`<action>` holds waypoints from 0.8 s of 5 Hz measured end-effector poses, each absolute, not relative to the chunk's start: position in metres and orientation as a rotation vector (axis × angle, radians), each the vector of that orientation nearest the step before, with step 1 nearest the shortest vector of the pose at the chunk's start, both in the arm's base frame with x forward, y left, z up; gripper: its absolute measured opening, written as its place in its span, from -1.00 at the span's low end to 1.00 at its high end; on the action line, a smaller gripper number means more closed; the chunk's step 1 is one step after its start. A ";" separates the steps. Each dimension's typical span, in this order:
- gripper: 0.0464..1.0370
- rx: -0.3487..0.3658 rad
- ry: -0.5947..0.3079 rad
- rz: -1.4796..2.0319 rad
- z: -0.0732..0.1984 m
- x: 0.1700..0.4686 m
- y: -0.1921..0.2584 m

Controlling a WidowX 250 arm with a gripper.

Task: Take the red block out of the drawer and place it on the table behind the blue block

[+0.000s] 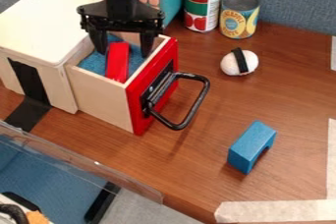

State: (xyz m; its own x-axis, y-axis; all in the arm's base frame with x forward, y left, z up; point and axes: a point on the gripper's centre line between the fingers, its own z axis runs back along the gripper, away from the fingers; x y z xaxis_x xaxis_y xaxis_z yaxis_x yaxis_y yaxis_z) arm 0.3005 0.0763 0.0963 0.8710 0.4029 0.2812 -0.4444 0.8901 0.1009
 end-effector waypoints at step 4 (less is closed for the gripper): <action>0.93 0.211 -0.219 0.461 0.083 0.285 0.095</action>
State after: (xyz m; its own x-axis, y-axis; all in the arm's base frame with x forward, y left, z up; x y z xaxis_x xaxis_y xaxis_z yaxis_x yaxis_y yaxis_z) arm 0.2849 0.0950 0.0834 0.8729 0.4158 0.2553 -0.4609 0.8744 0.1517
